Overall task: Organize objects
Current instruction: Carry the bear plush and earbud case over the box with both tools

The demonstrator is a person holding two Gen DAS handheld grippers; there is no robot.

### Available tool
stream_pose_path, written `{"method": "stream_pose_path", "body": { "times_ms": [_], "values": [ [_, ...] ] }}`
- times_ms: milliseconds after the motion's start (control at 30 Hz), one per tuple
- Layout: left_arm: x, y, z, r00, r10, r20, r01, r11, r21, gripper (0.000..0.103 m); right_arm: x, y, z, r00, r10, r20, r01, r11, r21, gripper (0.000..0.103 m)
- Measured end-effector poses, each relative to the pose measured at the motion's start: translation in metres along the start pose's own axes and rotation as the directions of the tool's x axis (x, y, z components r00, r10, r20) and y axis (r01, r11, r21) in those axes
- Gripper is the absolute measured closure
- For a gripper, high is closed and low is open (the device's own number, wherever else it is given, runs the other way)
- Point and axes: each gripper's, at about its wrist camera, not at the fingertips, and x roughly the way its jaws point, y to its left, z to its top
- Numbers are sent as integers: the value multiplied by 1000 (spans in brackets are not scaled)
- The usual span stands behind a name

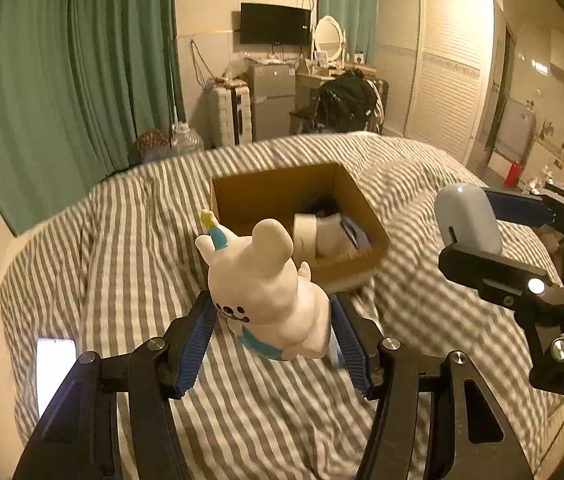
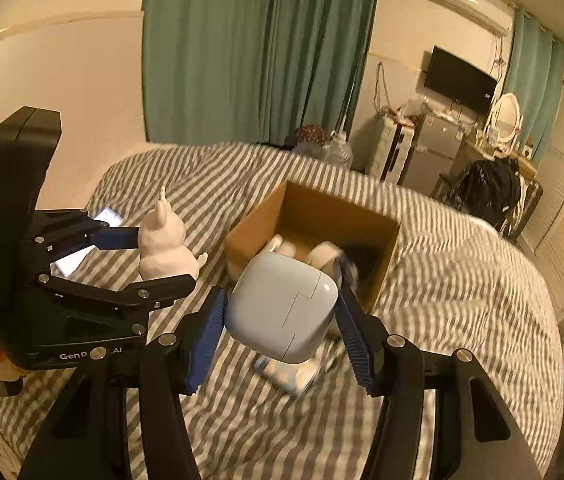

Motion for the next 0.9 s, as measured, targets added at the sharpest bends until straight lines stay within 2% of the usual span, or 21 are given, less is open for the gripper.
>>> {"method": "stream_pose_path", "body": {
  "times_ms": [267,500,567,700,767,900],
  "values": [
    [32,7,62,997,19,73,-21,1000,22,43,31,-43,55,999,25,25,-26,999,36,47],
    [90,16,99,996,43,74,-45,999,17,43,77,-82,92,999,10,44,-13,997,73,47],
    [109,19,105,996,62,66,-63,998,21,43,95,-92,100,999,12,41,-15,996,87,47],
    [155,24,114,998,54,24,-54,998,12,43,138,-107,110,1000,22,18,-24,993,112,47],
    [172,22,113,998,58,14,-58,998,19,43,165,-116,111,1000,-6,-3,6,993,120,47],
    [203,24,100,1000,22,-16,-22,1000,18,43,213,-134,104,998,16,-52,-6,983,183,47]
  ]
}}
